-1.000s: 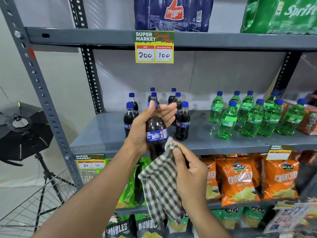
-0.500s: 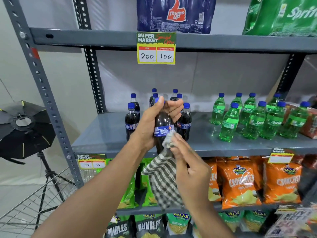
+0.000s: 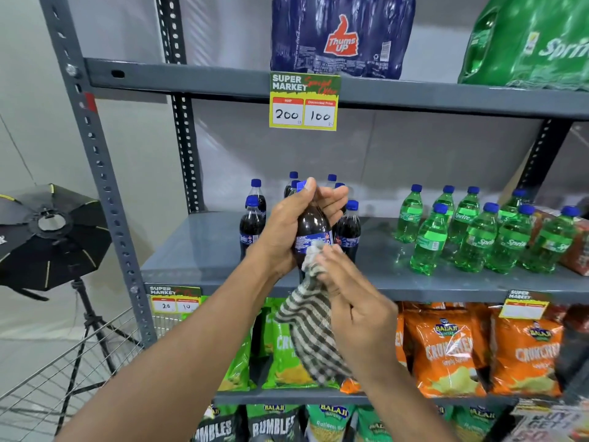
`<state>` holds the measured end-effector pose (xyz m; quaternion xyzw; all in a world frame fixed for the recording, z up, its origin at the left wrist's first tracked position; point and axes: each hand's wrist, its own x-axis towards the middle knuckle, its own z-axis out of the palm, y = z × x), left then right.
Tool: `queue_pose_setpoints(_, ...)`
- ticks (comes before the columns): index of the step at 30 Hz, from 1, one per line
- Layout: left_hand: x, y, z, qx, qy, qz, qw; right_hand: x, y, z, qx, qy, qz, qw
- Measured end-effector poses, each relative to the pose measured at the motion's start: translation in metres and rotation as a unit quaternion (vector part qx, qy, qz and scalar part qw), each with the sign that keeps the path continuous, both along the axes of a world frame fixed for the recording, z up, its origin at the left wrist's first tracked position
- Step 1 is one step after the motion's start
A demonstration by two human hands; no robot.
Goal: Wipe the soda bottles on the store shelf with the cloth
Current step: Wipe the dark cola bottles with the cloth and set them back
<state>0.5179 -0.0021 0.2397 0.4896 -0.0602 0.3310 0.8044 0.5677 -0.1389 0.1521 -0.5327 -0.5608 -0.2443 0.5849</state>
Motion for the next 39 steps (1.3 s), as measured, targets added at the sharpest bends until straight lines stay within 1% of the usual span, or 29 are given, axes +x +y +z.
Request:
queue_pose_setpoints(2, 0.000, -0.002, -0.001, -0.002, 0.001, 0.004, 1.000, -0.006, 0.004, 0.001, 0.029, 0.091, 0.029, 0.995)
queue_pose_setpoints(3, 0.000, -0.002, -0.001, -0.006, 0.003, 0.009, 1.000, -0.007, 0.003, 0.000, 0.029, 0.066, 0.020, 0.997)
queue_pose_setpoints(5, -0.001, -0.002, 0.001, -0.016, 0.004, 0.017, 1.000, -0.008, 0.000, -0.003, -0.005, -0.110, -0.028, 0.994)
queue_pose_setpoints(6, -0.001, -0.003, 0.003, -0.016, 0.002, 0.020, 1.000, -0.005, -0.002, -0.006, -0.022, -0.207, -0.046, 0.977)
queue_pose_setpoints(7, -0.002, -0.003, 0.004, -0.011, 0.003, 0.026, 1.000, -0.002, -0.003, -0.007, -0.036, -0.258, -0.052, 0.964)
queue_pose_setpoints(8, -0.002, -0.004, 0.004, -0.005, 0.006, 0.033, 0.999, 0.000, -0.004, -0.006, -0.040, -0.263, -0.050, 0.963)
queue_pose_setpoints(9, -0.003, -0.004, 0.004, -0.001, 0.007, 0.040, 0.999, -0.001, -0.004, -0.005, -0.032, -0.233, -0.042, 0.971)
queue_pose_setpoints(10, -0.003, -0.005, 0.003, -0.003, 0.010, 0.041, 0.999, -0.002, -0.004, -0.004, -0.014, -0.162, -0.032, 0.986)
queue_pose_setpoints(11, -0.003, -0.007, 0.002, -0.012, 0.011, 0.037, 0.999, -0.004, -0.005, -0.003, 0.017, -0.043, -0.012, 0.999)
queue_pose_setpoints(12, -0.003, -0.008, 0.001, -0.019, 0.009, 0.029, 0.999, -0.008, -0.005, 0.002, 0.044, 0.103, 0.019, 0.994)
queue_pose_setpoints(13, -0.003, -0.009, -0.001, -0.022, 0.008, 0.021, 0.999, -0.010, -0.004, 0.007, 0.058, 0.223, 0.052, 0.972)
queue_pose_setpoints(14, -0.003, -0.011, -0.001, -0.023, 0.007, 0.015, 1.000, -0.009, -0.001, 0.011, 0.060, 0.306, 0.076, 0.947)
queue_pose_setpoints(15, -0.003, -0.012, -0.001, -0.022, 0.007, 0.011, 1.000, -0.010, 0.001, 0.013, 0.053, 0.327, 0.070, 0.941)
queue_pose_setpoints(16, -0.004, -0.013, -0.001, -0.022, 0.007, 0.007, 1.000, -0.010, 0.001, 0.011, 0.052, 0.295, 0.050, 0.953)
queue_pose_setpoints(17, -0.004, -0.013, 0.000, -0.024, 0.007, 0.003, 1.000, -0.011, -0.001, 0.009, 0.053, 0.224, 0.024, 0.973)
queue_pose_setpoints(19, -0.006, -0.011, 0.001, -0.032, 0.001, -0.001, 0.999, -0.009, -0.006, 0.000, 0.028, 0.000, -0.014, 1.000)
queue_pose_setpoints(21, -0.007, -0.009, 0.002, -0.028, -0.002, -0.011, 1.000, -0.002, -0.006, -0.004, -0.027, -0.217, -0.038, 0.975)
queue_pose_setpoints(22, -0.008, -0.008, 0.003, -0.020, -0.005, -0.018, 1.000, 0.000, -0.006, -0.004, -0.043, -0.268, -0.045, 0.961)
queue_pose_setpoints(23, -0.009, -0.008, 0.001, -0.013, -0.009, -0.024, 1.000, -0.001, -0.006, -0.004, -0.048, -0.275, -0.045, 0.959)
queue_pose_setpoints(25, -0.008, -0.008, 0.001, -0.005, -0.015, -0.031, 0.999, -0.006, -0.006, -0.005, -0.025, -0.198, -0.029, 0.979)
queue_pose_setpoints(27, -0.008, -0.009, -0.001, -0.011, -0.017, -0.038, 0.999, -0.017, -0.008, -0.004, 0.021, -0.009, 0.001, 1.000)
queue_pose_setpoints(29, -0.008, -0.010, -0.001, -0.015, -0.020, -0.045, 0.999, -0.025, -0.010, 0.005, 0.053, 0.203, 0.057, 0.976)
queue_pose_setpoints(30, -0.009, -0.011, 0.000, -0.016, -0.020, -0.043, 0.999, -0.026, -0.009, 0.007, 0.058, 0.273, 0.079, 0.957)
queue_pose_setpoints(32, -0.009, -0.012, 0.001, -0.018, -0.016, -0.033, 0.999, -0.026, -0.007, 0.008, 0.056, 0.298, 0.070, 0.950)
queue_pose_setpoints(34, -0.009, -0.012, 0.002, -0.030, -0.014, -0.028, 0.999, -0.023, -0.007, 0.006, 0.058, 0.192, 0.032, 0.979)
queue_pose_setpoints(36, -0.008, -0.010, 0.004, -0.033, -0.015, -0.024, 0.999, -0.019, -0.005, -0.003, 0.030, -0.047, -0.019, 0.998)
queue_pose_setpoints(37, -0.007, -0.010, 0.006, -0.030, -0.016, -0.025, 0.999, -0.014, -0.002, -0.007, 0.010, -0.165, -0.039, 0.986)
queue_pose_setpoints(38, -0.006, -0.010, 0.007, -0.024, -0.015, -0.029, 0.999, -0.011, 0.000, -0.009, -0.010, -0.233, -0.046, 0.971)
queue_pose_setpoints(39, -0.005, -0.010, 0.008, -0.019, -0.012, -0.035, 0.999, -0.010, 0.001, -0.010, -0.024, -0.261, -0.050, 0.964)
